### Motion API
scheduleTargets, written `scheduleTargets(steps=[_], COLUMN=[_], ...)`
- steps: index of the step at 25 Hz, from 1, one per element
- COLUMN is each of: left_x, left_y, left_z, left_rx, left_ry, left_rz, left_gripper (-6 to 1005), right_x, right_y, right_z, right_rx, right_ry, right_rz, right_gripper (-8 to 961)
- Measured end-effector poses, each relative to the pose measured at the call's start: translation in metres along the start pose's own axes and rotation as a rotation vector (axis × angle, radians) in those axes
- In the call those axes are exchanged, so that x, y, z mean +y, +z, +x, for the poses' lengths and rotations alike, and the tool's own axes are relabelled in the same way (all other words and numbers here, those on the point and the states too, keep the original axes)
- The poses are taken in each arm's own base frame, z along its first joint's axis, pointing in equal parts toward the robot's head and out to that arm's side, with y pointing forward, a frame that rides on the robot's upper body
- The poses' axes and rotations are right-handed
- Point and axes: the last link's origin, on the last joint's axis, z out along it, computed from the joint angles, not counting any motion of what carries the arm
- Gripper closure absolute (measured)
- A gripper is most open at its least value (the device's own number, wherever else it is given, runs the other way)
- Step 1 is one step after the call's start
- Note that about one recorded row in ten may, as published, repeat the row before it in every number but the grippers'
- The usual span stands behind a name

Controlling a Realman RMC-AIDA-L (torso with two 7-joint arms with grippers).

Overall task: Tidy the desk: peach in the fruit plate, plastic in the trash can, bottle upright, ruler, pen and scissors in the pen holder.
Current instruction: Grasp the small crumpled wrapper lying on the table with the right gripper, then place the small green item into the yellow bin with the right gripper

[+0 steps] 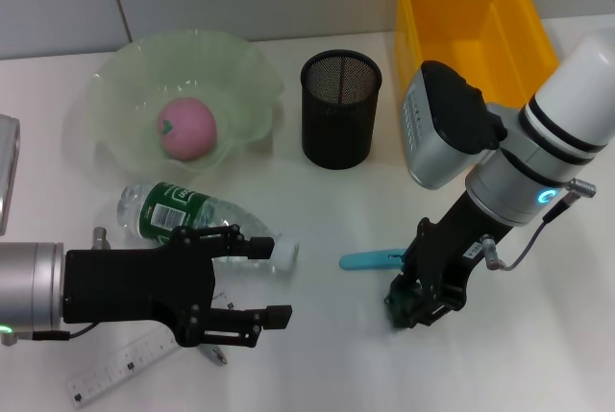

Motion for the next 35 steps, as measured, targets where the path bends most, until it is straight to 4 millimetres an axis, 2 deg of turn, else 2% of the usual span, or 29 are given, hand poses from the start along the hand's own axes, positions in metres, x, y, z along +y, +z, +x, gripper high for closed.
scheduleTargets(steps=[3, 19, 26, 35], left_x=[-0.001, -0.004, -0.006, -0.007], left_y=[0.000, -0.002, -0.002, -0.002], left_z=[0.000, 0.000, -0.001, 0.000], left_rx=[-0.001, 0.000, -0.001, 0.009], left_ry=[0.000, 0.000, -0.004, -0.006], left_rz=[0.004, 0.024, 0.041, 0.053], left_gripper=[184, 184, 184, 183], right_x=[0.000, -0.003, -0.009, -0.018], right_y=[0.000, -0.011, -0.032, -0.080], right_z=[0.000, -0.001, 0.000, 0.014], right_rx=[0.000, -0.078, -0.213, -0.615], right_ry=[0.002, 0.031, 0.062, 0.120], right_rz=[0.000, 0.015, 0.073, 0.185], right_gripper=[533, 741, 793, 794])
